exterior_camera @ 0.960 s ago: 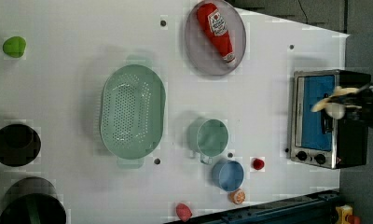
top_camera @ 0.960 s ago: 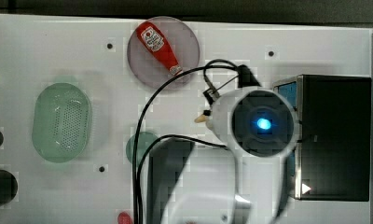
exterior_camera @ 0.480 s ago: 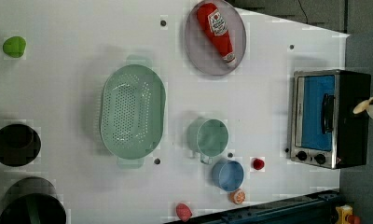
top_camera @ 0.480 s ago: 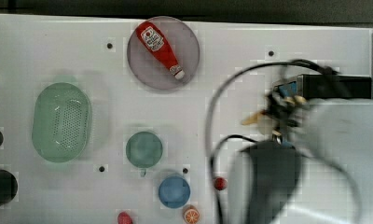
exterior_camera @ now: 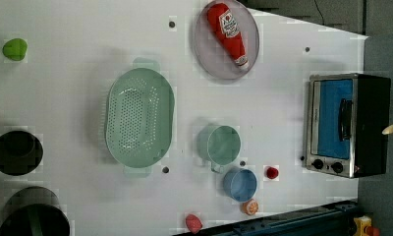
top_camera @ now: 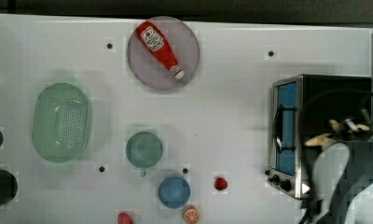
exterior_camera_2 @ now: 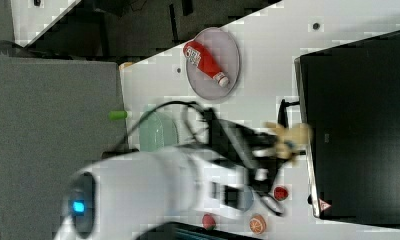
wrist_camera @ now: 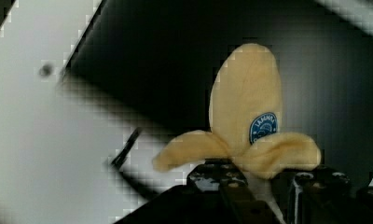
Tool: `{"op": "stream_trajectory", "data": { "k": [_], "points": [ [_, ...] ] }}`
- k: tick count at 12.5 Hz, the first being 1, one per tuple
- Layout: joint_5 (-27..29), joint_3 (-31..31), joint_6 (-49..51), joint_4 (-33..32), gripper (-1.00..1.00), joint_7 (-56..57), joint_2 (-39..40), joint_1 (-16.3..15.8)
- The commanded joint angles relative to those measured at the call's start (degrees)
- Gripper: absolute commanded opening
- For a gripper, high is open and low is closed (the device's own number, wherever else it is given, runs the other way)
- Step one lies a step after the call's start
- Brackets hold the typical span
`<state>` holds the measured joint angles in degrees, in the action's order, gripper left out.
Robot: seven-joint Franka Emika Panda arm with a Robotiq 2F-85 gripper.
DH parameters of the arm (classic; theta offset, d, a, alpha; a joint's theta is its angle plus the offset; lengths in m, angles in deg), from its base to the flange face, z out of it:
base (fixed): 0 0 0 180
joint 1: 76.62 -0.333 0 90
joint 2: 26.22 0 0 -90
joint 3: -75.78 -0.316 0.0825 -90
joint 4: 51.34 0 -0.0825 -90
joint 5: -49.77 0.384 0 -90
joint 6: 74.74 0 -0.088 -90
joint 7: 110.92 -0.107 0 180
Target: Pick banana from table and place on oven.
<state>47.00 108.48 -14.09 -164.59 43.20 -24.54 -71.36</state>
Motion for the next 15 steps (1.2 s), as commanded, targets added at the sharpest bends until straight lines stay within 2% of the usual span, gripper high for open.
{"op": "stream_trajectory", "data": {
  "k": [1,7,8,14,15],
  "points": [
    [-1.0,0.3,-3.1,0.4,-0.49,9.6,4.6,-1.1],
    [-0.9,1.4,-3.3,1.8,-0.49,10.1,8.2,-0.9],
    [-0.9,1.4,-3.5,1.9,-0.43,10.1,8.2,-0.9],
    [-1.0,0.6,-2.6,1.9,0.89,10.1,8.2,-1.2],
    [-1.0,0.5,-2.2,2.0,1.00,10.1,8.0,-1.4]
  ]
}}
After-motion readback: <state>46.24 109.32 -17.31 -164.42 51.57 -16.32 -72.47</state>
